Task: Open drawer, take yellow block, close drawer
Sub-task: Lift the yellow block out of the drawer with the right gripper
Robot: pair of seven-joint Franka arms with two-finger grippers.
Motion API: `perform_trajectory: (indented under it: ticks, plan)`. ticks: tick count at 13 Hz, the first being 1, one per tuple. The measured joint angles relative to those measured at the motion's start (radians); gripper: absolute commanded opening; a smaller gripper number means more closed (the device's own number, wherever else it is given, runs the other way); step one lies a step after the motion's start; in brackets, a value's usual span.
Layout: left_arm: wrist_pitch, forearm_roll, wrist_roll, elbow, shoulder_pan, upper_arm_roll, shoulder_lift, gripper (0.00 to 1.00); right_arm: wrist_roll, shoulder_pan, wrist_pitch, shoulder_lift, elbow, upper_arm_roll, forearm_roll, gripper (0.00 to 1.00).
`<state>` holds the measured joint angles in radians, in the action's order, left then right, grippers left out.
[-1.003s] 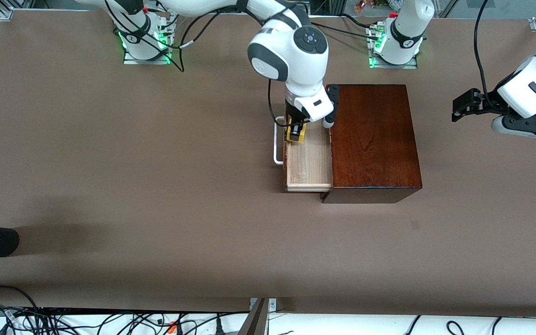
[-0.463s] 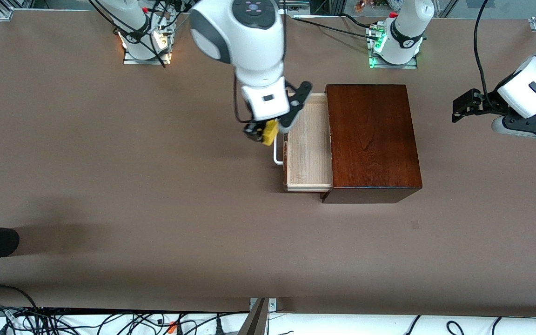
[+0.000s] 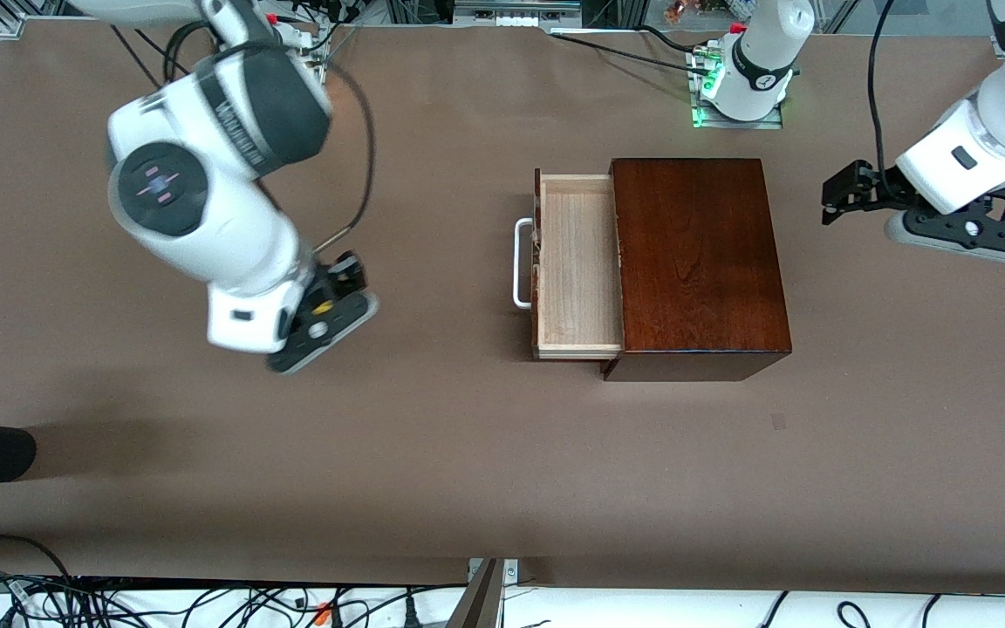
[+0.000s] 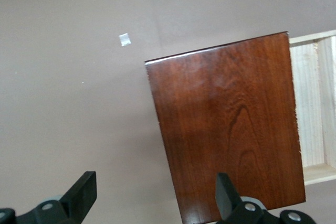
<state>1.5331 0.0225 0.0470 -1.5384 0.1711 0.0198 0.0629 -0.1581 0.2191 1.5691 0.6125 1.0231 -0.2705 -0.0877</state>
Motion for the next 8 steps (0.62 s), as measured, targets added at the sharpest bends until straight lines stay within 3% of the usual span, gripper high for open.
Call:
perform_trajectory:
  ticks: [2,4,8]
  plan:
    - [0.000,0.000,0.000,0.000,0.005,-0.027,0.000,1.00,0.010,-0.041,-0.025,0.000,0.040,0.013,0.005,0.01]
    - [0.000,-0.004,0.038,0.000,0.008,-0.064,0.001,1.00,0.048,-0.045,-0.021,-0.019,0.114,0.078,0.053,0.01]
    - [0.008,-0.024,0.367,0.000,0.014,-0.120,0.007,1.00,0.076,-0.046,0.158,-0.128,0.400,0.180,0.064,0.00]
